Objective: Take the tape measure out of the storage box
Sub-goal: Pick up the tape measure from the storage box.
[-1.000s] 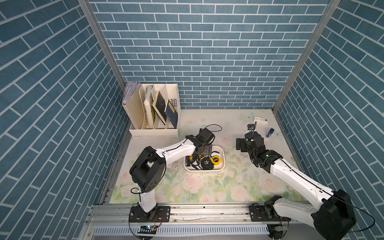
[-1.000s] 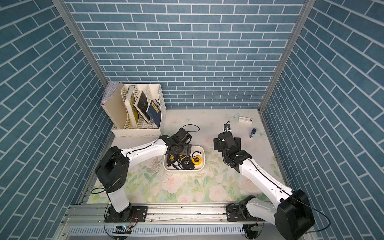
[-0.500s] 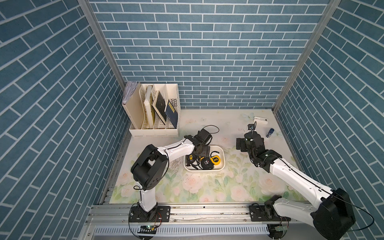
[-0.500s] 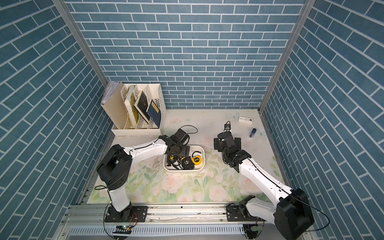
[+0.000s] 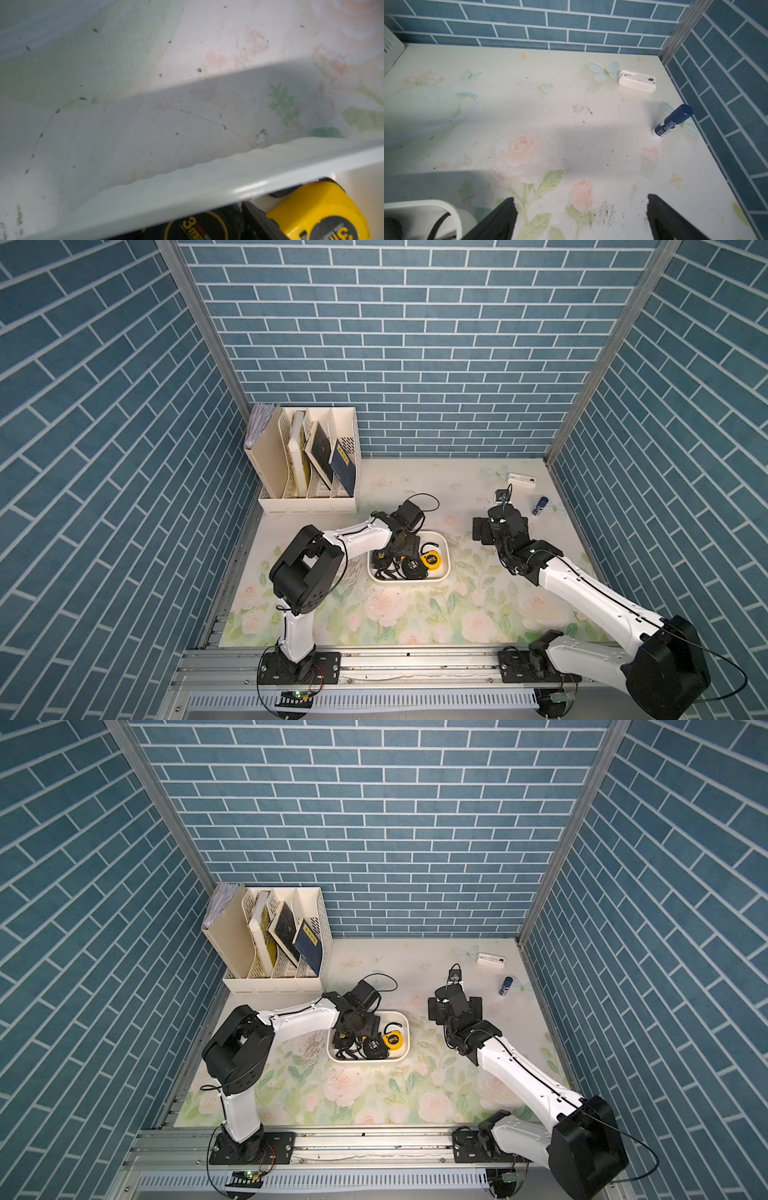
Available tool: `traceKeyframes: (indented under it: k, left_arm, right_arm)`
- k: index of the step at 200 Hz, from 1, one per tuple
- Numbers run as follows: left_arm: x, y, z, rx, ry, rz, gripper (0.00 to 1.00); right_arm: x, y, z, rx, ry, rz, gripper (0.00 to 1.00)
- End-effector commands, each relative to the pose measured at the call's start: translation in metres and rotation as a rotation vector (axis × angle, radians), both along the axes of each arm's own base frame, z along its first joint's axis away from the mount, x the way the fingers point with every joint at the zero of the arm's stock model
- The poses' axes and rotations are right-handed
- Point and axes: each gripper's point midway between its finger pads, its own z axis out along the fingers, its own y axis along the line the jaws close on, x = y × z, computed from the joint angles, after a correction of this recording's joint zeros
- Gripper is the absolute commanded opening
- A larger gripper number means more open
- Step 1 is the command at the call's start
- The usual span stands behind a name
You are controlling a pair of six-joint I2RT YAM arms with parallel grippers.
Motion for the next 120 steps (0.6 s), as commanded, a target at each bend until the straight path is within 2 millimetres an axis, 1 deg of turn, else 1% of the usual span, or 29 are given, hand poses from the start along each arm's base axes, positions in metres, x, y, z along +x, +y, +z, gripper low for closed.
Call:
traceKeyframes:
  k: [1, 24, 39, 55, 77, 107, 120]
  left_arm:
    - [-0.003, 0.006, -0.009, 0.024, 0.026, -0.005, 0.79]
    - [-0.003, 0.007, -0.01, 0.033, 0.028, -0.007, 0.75]
    - [-0.004, 0.008, -0.01, 0.04, 0.032, -0.015, 0.74]
    - [-0.005, 0.01, -0.008, 0.049, 0.032, -0.022, 0.78]
    - [-0.007, 0.012, -0.004, 0.05, 0.028, -0.036, 0.8]
    - [-0.012, 0.011, -0.017, 0.051, 0.056, -0.052, 0.79]
    - [-0.013, 0.01, -0.02, 0.044, 0.062, -0.055, 0.81]
  right_arm:
    - [-0.001, -0.005, -0.006, 0.002, 0.011, -0.038, 1.0]
    - [-0.001, -0.005, -0.007, 0.002, 0.014, -0.041, 1.0]
    - [-0.001, -0.006, -0.007, 0.001, 0.014, -0.043, 1.0]
    - [-0.001, -0.005, -0.007, 0.001, 0.017, -0.042, 1.0]
    - [0.0, -0.005, -0.007, 0.005, 0.015, -0.045, 1.0]
    - [0.0, -0.005, -0.007, 0.011, 0.015, -0.046, 1.0]
    - [0.0, -0.005, -0.006, 0.011, 0.013, -0.047, 1.0]
